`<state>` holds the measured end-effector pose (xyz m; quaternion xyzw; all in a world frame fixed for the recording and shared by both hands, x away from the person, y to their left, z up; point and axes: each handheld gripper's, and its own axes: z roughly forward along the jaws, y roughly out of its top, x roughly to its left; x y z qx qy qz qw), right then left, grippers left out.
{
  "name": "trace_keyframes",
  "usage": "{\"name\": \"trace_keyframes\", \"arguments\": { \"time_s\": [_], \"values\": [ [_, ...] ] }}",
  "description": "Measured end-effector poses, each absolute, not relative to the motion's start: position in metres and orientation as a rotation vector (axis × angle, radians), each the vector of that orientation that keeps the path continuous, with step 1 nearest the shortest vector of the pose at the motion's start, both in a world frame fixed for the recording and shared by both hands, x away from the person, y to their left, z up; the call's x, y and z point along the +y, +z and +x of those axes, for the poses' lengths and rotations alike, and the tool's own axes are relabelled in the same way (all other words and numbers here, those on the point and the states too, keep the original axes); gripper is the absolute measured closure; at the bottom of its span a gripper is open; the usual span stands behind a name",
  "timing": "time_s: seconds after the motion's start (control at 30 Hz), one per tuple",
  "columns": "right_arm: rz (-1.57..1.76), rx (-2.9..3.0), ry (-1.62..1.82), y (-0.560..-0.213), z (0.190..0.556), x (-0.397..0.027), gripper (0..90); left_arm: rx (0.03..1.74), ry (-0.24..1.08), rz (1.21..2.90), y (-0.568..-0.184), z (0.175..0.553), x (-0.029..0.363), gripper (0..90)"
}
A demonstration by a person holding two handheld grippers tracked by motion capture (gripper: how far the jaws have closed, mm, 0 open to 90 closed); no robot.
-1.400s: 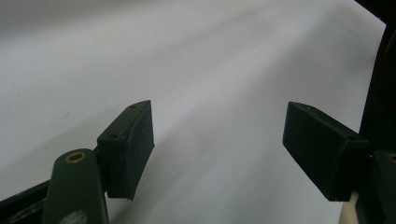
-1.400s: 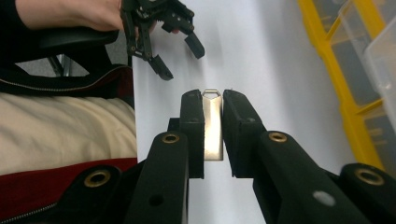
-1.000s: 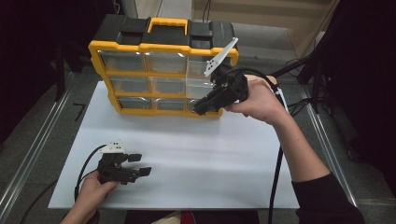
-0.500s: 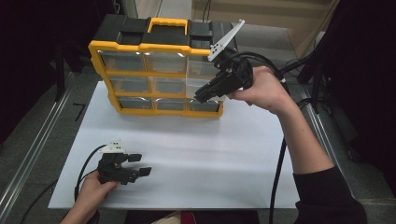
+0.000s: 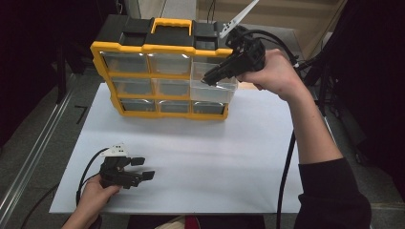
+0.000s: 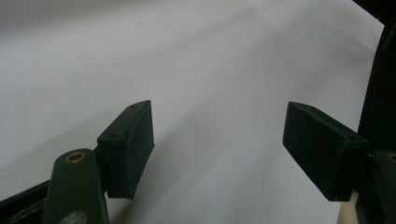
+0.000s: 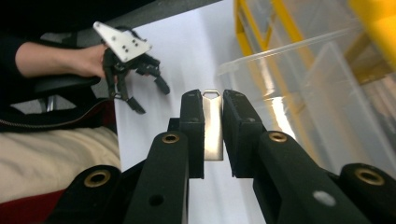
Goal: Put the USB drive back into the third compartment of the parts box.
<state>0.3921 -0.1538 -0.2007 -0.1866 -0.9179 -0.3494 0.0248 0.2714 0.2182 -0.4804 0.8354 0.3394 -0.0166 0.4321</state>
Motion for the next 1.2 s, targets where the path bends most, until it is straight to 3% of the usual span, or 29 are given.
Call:
{"name": "trace_keyframes", "arguments": {
  "time_s": [0.97,1.1,1.2],
  "values": [
    [-0.919,-2.850,-1.035,-0.222,0.430,-0.158,75.7,0.848,-0.038,2.076,-0.480,0.271,0.218,26.0],
    [-0.943,-2.828,-1.056,-0.223,0.430,-0.160,64.4,0.845,-0.038,2.078,-0.480,0.271,0.218,26.0],
    [-0.937,-2.834,-1.045,-0.223,0.429,-0.160,61.1,0.844,-0.040,2.078,-0.480,0.271,0.218,26.0]
  ]
}}
